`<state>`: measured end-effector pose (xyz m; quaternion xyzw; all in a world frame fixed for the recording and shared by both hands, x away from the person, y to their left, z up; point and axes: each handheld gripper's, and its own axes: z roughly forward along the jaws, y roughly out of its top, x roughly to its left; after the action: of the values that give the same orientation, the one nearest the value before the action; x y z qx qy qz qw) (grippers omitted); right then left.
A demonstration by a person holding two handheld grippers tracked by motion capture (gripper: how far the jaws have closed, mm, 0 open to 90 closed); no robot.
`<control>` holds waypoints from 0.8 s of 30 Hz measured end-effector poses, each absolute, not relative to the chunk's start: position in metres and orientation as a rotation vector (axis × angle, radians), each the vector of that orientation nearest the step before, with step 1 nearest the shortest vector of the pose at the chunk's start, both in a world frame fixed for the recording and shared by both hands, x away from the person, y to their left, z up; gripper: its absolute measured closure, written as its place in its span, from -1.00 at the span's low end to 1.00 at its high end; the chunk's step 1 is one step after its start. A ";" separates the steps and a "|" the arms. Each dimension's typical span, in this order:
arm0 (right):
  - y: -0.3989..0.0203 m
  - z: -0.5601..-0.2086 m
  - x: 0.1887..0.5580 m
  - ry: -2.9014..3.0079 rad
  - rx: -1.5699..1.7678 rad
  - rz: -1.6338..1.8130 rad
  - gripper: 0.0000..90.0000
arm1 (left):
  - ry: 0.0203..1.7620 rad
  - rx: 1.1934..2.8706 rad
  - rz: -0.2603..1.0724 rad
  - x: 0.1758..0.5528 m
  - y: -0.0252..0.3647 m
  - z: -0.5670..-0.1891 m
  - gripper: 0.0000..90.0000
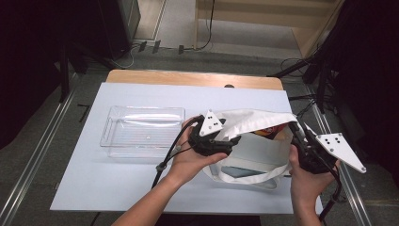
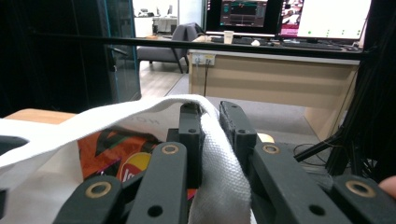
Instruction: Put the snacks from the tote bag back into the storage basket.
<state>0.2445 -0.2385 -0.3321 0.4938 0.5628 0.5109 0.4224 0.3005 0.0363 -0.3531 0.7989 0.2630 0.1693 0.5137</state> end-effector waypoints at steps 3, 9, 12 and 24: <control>-0.242 -0.331 0.246 1.386 1.257 1.291 0.81 | 0.628 1.930 0.441 0.295 0.038 -0.354 -0.45; -0.243 -0.331 0.248 1.407 1.243 1.302 0.80 | 0.655 1.926 0.455 0.301 0.045 -0.359 -0.23; -0.243 -0.331 0.249 1.426 1.232 1.313 0.80 | 0.629 1.901 0.433 0.304 0.049 -0.349 0.50; -0.245 -0.335 0.252 1.469 1.236 1.301 0.79 | 0.725 1.758 0.660 0.347 0.027 -0.316 0.76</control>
<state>0.2524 -0.2452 -0.3348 0.4886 0.5805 0.5141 0.3999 0.3474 0.0270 -0.3163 0.7378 0.3043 0.2771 0.5350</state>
